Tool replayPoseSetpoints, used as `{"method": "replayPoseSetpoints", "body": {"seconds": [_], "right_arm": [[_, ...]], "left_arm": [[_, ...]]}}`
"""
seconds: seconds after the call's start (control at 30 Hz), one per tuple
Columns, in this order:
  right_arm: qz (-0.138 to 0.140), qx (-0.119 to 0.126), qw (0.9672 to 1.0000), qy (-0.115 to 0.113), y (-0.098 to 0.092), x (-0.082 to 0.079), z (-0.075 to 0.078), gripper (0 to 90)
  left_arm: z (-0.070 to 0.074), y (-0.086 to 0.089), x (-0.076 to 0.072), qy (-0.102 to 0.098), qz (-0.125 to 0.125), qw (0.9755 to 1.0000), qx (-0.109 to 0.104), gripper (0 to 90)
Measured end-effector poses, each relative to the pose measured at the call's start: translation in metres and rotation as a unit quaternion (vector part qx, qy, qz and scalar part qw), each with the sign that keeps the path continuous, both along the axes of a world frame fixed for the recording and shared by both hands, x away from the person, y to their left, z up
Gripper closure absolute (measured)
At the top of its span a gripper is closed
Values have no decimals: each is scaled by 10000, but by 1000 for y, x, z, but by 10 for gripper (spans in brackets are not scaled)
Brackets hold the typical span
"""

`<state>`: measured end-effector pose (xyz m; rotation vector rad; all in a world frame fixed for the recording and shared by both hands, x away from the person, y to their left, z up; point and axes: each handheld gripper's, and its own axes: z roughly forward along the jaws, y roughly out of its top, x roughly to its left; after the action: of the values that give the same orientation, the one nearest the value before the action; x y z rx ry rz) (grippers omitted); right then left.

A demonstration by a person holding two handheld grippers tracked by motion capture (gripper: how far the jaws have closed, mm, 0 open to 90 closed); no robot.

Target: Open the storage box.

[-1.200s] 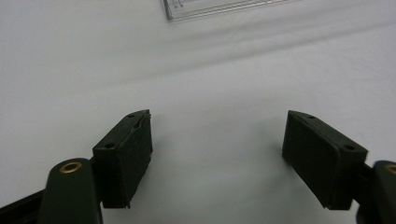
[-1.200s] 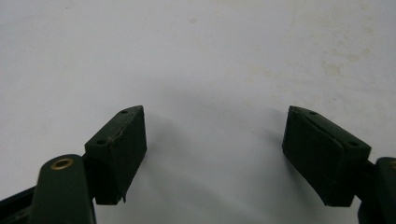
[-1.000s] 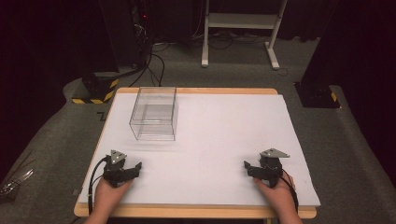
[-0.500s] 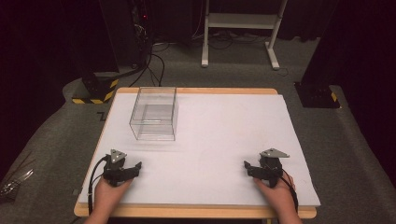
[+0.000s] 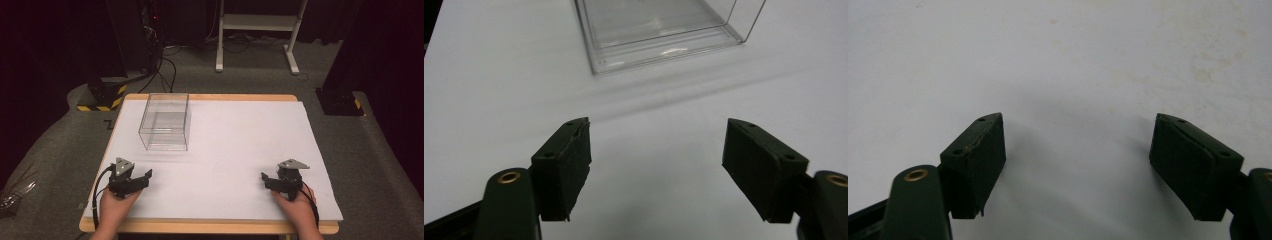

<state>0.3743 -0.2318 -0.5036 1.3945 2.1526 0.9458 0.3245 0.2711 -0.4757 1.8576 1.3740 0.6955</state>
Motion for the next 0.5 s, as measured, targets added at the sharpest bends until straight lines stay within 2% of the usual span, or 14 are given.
{"method": "replayPoseSetpoints", "body": {"seconds": [0.23,0.37,0.47,0.5], "right_arm": [[-2,-7,10000,-1,0,0,0,223],[0,-4,10000,-1,0,0,0,223],[-4,7,10000,2,0,0,0,222],[-3,6,10000,2,0,0,0,222]], "left_arm": [[8,-12,1,-183,-59,9998,-59,270],[8,-21,6,-208,-100,9997,14,255],[7,-28,12,-231,-138,9995,161,250],[7,-30,14,-236,-106,9996,124,248]]}}
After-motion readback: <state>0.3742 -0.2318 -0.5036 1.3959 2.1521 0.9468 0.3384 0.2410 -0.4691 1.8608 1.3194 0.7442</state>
